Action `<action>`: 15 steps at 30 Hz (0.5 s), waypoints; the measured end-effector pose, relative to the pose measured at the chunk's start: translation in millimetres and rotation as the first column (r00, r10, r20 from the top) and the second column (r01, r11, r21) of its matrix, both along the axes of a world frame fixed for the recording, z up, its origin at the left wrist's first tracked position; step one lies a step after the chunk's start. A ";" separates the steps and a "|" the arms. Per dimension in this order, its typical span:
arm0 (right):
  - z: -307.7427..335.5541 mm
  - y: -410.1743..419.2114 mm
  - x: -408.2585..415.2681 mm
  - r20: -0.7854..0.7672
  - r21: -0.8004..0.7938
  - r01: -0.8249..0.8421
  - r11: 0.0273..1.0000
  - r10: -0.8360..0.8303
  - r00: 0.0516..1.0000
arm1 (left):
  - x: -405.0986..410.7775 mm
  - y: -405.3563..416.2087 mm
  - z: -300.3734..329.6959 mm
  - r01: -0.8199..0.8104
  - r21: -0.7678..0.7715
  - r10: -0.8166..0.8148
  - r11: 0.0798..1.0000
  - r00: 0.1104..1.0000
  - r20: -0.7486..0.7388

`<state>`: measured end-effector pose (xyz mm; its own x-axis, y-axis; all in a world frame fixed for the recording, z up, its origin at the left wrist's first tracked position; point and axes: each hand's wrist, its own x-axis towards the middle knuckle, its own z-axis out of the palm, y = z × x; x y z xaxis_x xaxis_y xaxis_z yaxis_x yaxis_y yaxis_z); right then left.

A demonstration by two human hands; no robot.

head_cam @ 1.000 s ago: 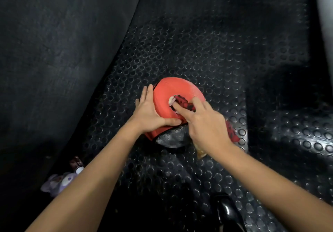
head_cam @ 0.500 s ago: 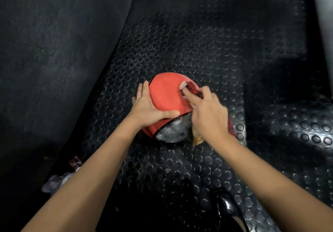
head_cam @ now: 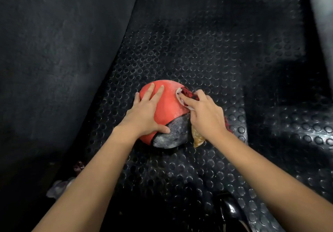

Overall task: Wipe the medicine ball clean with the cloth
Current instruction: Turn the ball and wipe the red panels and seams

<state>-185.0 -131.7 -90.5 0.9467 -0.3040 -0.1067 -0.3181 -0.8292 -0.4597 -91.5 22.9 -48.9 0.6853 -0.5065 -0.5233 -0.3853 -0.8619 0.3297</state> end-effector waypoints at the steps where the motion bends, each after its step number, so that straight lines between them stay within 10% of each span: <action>1: 0.2 1.0 3.9 0.015 -0.005 -0.013 1.000 0.013 1.000 | -0.5 1.2 -0.5 0.014 0.027 -0.014 1.000 1.000 -0.002; 10: -4.3 37.4 -9.8 0.250 -0.198 -0.193 0.961 0.240 0.938 | 1.3 25.4 -8.4 -0.060 -0.025 0.060 0.998 0.998 0.017; 15: -1.6 43.6 -3.7 0.254 -0.143 -0.034 0.989 0.069 0.965 | 2.9 19.0 -7.9 -0.050 -0.044 0.052 0.998 0.997 0.053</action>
<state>-188.6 -88.1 -92.1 0.9514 -0.2488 0.1816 -0.1592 -0.9018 -0.4018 -88.6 41.9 -56.9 0.7377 -0.4910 -0.4634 -0.3595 -0.8667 0.3459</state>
